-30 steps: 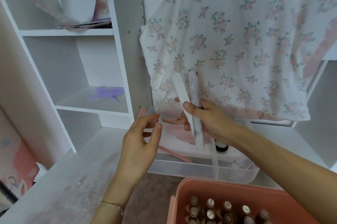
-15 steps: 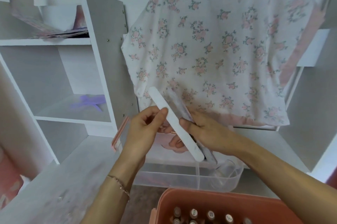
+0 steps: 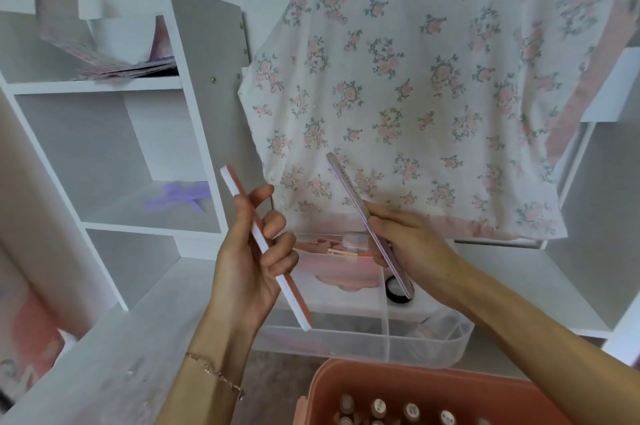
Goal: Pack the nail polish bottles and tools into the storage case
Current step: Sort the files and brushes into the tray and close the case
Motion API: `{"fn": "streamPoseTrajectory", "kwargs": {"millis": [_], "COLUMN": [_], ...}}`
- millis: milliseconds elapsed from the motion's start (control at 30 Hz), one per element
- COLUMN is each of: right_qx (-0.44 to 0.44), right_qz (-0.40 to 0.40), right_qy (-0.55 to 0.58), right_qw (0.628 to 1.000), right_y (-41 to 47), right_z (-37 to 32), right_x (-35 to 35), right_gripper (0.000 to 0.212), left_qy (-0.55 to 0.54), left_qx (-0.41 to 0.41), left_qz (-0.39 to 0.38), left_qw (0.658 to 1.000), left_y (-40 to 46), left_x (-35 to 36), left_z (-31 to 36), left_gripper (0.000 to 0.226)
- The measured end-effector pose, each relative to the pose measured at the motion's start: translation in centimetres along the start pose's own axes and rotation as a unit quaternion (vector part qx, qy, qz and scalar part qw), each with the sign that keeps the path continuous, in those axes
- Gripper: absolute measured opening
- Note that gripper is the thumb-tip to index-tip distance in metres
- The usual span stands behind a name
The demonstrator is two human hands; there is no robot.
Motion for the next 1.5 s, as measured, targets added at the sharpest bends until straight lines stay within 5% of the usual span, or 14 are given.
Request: {"fn": "streamPoseTrajectory", "kwargs": {"millis": [200,400,700,1067,1500], "right_qx": [-0.043,-0.036,-0.083,-0.164,-0.08], "right_qz": [0.039,0.091,0.02,0.046,-0.023], "right_qy": [-0.16,-0.084,-0.15,-0.286,-0.265], "right_qw": [0.985,0.992,0.985,0.943,0.961], "right_y": [-1.6,-2.8,-3.1,-4.0,-3.9], "right_z": [-2.1,-1.9,-2.4,-2.9,-0.7], "right_x": [0.6,0.2,4.0,8.4,8.7], "right_gripper": [0.021,0.023,0.025,0.03,0.044], "left_qy": [-0.012,-0.02,0.004,0.01,0.003], "left_qx": [0.033,0.074,0.05,0.108,0.174], "left_qz": [-0.012,-0.011,0.016,0.057,0.094], "left_qw": [0.999,0.997,0.999,0.992,0.98], "left_y": [-1.1,-1.9,-2.9,-4.5,-5.8], "left_x": [0.0,-0.2,0.1,0.0,-0.8], "left_z": [0.9,2.2,1.4,1.7,3.3], "left_gripper": [0.035,0.028,0.03,0.029,0.027]}}
Point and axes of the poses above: each hand's wrist, its own y-axis towards the middle knuckle, its own x-axis out of the palm, z = x × y, the point moved 7 cm from there along y, towards the middle knuckle, and after that the axes turned 11 degrees about -z, right-handed, at the moved point
